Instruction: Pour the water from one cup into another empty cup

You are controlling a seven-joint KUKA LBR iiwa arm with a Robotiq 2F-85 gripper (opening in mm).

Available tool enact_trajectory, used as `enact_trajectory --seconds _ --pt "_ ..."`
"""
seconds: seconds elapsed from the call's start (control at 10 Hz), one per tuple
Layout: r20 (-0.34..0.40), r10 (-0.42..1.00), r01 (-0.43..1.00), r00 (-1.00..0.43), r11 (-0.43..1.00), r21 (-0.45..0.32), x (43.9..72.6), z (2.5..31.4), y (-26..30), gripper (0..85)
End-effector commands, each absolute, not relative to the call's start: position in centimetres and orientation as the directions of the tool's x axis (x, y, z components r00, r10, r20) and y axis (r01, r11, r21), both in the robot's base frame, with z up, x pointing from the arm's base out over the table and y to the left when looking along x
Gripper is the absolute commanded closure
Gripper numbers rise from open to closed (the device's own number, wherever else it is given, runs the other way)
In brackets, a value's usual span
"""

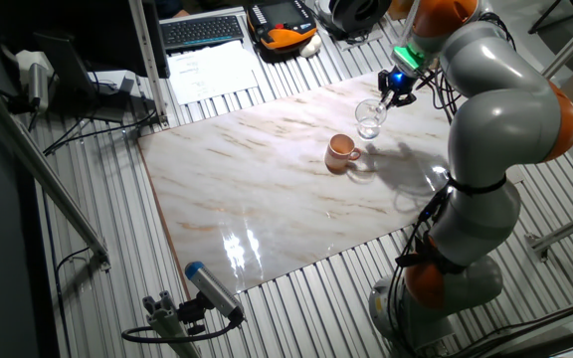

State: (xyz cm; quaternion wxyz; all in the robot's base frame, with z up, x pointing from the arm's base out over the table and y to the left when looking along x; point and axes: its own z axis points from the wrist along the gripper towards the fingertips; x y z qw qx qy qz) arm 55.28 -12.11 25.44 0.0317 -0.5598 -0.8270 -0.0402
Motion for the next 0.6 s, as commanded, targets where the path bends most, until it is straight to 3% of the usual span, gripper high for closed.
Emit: enact_trajectory --seconds 0.0,0.5 --pt "0.089 0.922 0.926 -0.376 0.376 0.022 55.24 25.39 -12.23 85.0" --pt "0.063 0.913 0.915 -0.402 0.404 -0.013 55.19 25.50 -12.45 85.0"
